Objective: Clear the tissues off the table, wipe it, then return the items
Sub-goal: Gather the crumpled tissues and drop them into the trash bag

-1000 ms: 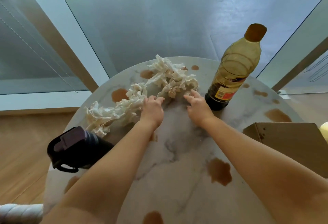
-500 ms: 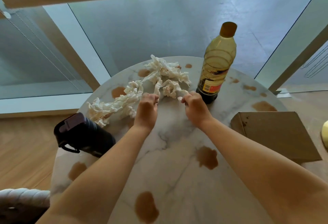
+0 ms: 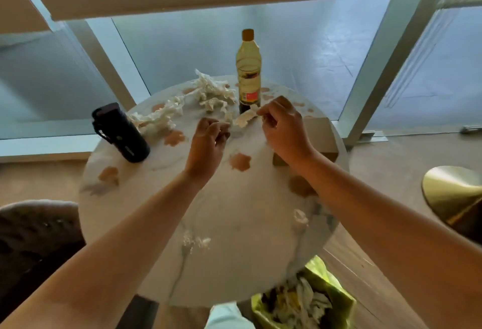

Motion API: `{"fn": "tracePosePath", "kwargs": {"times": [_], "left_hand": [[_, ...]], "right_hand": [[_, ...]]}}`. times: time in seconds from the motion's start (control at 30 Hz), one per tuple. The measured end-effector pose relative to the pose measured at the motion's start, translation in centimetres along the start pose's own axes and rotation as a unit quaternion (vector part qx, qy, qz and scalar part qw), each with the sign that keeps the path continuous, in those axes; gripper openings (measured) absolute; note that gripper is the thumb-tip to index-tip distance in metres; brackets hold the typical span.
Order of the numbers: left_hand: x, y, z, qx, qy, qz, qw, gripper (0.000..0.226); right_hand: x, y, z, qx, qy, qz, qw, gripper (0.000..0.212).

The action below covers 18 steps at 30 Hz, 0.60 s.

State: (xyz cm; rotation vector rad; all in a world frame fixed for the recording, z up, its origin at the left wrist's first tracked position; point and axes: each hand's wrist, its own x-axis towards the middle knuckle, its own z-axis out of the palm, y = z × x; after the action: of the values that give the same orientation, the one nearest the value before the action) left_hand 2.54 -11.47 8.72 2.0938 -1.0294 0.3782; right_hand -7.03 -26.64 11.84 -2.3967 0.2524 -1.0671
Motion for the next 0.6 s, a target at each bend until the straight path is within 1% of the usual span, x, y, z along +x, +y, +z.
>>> {"fn": "tracePosePath", "kwargs": {"times": [0.1,0.2,0.3,0.4,0.47,0.6], "left_hand": [[-4.1,4.8,1.1,-0.048,-0.021,0.041,0.998,0.013],[-8.3,8.9,2.9,-0.087,-0.071,0.065,0.992,0.012],[-12.7,12.2,4.7,-0.138,-0.155,0.077,0.975,0.012],[-16.9,13.8,6.4,-0.173,-0.252,0.078,0.949,0.016],[-19.1,14.3,7.3,-0.168,-0.304,0.055,0.936,0.018],[-22.2,14.3,8.7,-0.143,-0.374,0.036,0.916,0.022]], "right_hand": [[-4.9,-0.4,-5.4,-0.018,0.015,0.011,1.0,0.012],[-10.5,0.0,-9.7,-0.011,0.032,0.029,0.999,0.007],[-16.6,1.2,-12.6,0.011,0.017,0.103,0.994,0.008],[-22.6,2.2,-14.2,-0.003,-0.016,0.168,0.986,0.015],[-25.9,2.6,-14.6,-0.006,-0.042,0.215,0.976,0.017],[-31.0,2.9,-13.9,-0.016,-0.077,0.275,0.958,0.018]]}}
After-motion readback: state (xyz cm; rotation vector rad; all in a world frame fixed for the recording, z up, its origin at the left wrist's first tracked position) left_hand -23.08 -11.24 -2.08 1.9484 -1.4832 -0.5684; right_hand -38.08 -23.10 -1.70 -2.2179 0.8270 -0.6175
